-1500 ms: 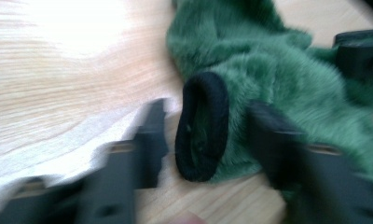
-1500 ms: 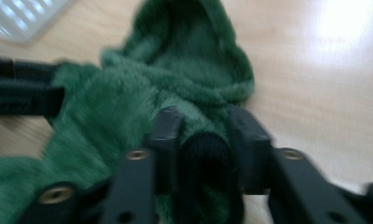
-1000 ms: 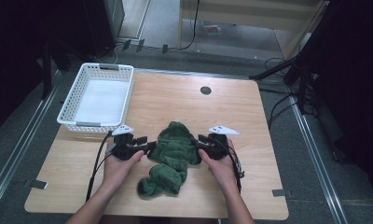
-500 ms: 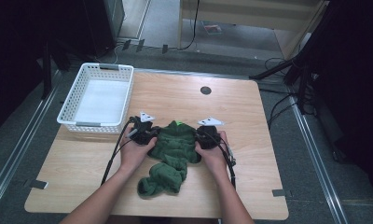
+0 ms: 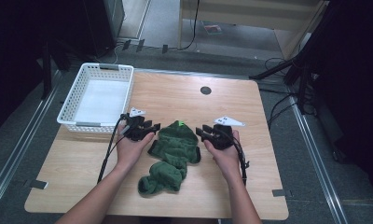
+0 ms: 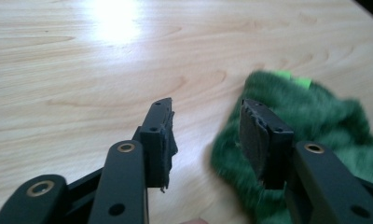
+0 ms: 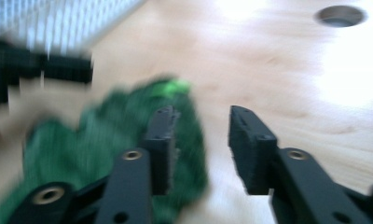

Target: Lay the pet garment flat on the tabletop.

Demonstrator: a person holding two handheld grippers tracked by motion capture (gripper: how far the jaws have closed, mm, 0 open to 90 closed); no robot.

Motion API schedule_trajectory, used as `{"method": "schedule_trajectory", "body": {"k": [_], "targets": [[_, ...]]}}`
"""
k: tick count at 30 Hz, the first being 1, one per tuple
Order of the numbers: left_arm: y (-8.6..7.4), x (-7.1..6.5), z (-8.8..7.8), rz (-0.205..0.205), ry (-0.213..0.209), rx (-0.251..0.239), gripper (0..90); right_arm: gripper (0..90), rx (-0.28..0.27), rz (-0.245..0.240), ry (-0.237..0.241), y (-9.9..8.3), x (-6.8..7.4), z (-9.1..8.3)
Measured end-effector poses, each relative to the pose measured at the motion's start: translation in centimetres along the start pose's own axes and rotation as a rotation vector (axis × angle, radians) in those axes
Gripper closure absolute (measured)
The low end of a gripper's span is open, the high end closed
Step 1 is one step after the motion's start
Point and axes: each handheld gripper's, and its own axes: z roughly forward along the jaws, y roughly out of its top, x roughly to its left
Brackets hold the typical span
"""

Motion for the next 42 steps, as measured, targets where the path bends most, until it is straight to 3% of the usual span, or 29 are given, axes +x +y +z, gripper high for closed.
{"method": "schedule_trajectory", "body": {"k": [1,2,3,6,9,10,11,12,13,14,15,16,18,19,20,22,23,24,25,26,27,28,29,30,31,33,36,40,42], "targets": [[0.1,-0.1,0.6,-0.016,-0.013,0.012,52.4,65.4,-0.001,0.054,-0.012,0.2,-0.1,0.4],[0.1,-0.2,1.1,-0.02,-0.015,0.034,49.0,63.3,0.034,0.089,-0.04,0.1,-0.1,1.9],[-0.2,-0.5,1.9,-0.008,0.001,0.063,48.8,62.3,0.069,0.086,-0.046,-0.2,0.0,2.7],[-0.5,-0.8,2.2,0.013,0.007,0.085,50.0,59.8,0.16,0.046,-0.072,-1.2,0.7,4.3],[-0.8,-1.1,2.1,0.074,0.022,0.092,63.0,62.3,0.191,0.024,-0.093,-1.8,0.9,4.6],[-0.9,-1.2,2.1,0.093,0.024,0.095,63.0,62.3,0.191,0.024,-0.093,-1.8,0.9,4.6],[-0.9,-1.2,2.1,0.113,0.021,0.108,80.3,73.6,0.194,-0.003,-0.101,-2.0,0.9,4.7],[-1.0,-1.3,2.1,0.131,0.023,0.114,80.3,73.6,0.194,-0.003,-0.101,-2.0,0.9,4.7],[-1.0,-1.4,2.0,0.15,0.024,0.114,90.0,87.6,0.213,-0.046,-0.098,-1.9,1.1,4.8],[-1.0,-1.5,2.0,0.157,0.023,0.107,90.0,88.7,0.216,-0.077,-0.104,-1.9,1.3,4.9],[-1.0,-1.6,1.8,0.165,0.024,0.089,90.0,88.7,0.216,-0.077,-0.104,-1.9,1.3,4.9],[-0.8,-1.7,1.6,0.17,0.03,0.065,90.0,89.2,0.213,-0.135,-0.118,-1.6,1.6,5.1],[-0.4,-1.7,1.2,0.156,0.054,0.02,90.0,89.5,0.136,-0.148,-0.128,-0.4,2.0,5.0],[0.0,-1.4,1.0,0.124,0.091,-0.018,90.0,89.4,0.105,-0.142,-0.135,0.1,2.1,4.9],[0.0,-1.4,1.0,0.124,0.091,-0.018,90.0,88.9,0.084,-0.137,-0.146,0.6,2.2,4.9],[0.1,-0.8,1.3,0.078,0.116,-0.001,90.0,86.7,0.082,-0.134,-0.149,1.0,2.1,5.2],[0.1,-0.4,1.5,0.053,0.115,0.021,72.4,73.9,0.123,-0.105,-0.132,1.2,1.8,5.8],[0.0,0.2,1.3,0.031,0.11,0.033,65.8,67.4,0.128,-0.089,-0.139,1.2,1.5,5.7],[0.0,0.2,1.3,0.031,0.11,0.033,63.8,67.4,0.128,-0.089,-0.139,1.2,1.5,5.7],[-0.3,0.4,0.6,0.031,0.087,0.012,63.8,66.8,0.129,-0.069,-0.139,1.2,1.3,5.4],[-0.4,0.4,-0.1,0.037,0.073,-0.001,61.0,66.2,0.104,-0.021,-0.091,1.0,0.7,3.8],[-0.6,0.4,-0.6,0.043,0.066,-0.01,61.0,66.2,0.104,-0.021,-0.091,1.0,0.7,3.8],[-1.3,0.3,-2.2,0.054,0.03,-0.038,60.4,68.6,0.097,-0.012,-0.068,0.3,0.6,2.1],[-1.3,0.3,-2.2,0.054,0.03,-0.038,60.3,68.6,0.097,-0.012,-0.068,0.3,0.6,2.1],[-1.7,0.3,-2.8,0.06,0.013,-0.039,60.3,70.3,0.106,-0.02,-0.042,-0.8,0.7,0.4],[-2.5,0.4,-3.7,0.042,-0.031,-0.033,60.3,70.8,0.111,-0.025,-0.029,-1.3,0.8,-0.2],[-3.5,0.5,-4.3,0.02,-0.085,-0.017,61.5,68.5,0.126,-0.019,0.02,-3.4,1.3,-2.1],[-4.5,0.1,-4.2,0.023,-0.128,0.015,62.3,65.2,0.142,0.011,0.049,-4.1,1.5,-1.7],[-4.9,-0.3,-3.7,0.03,-0.165,0.051,62.5,65.2,0.158,0.033,0.096,-4.5,2.0,-0.8]]}}
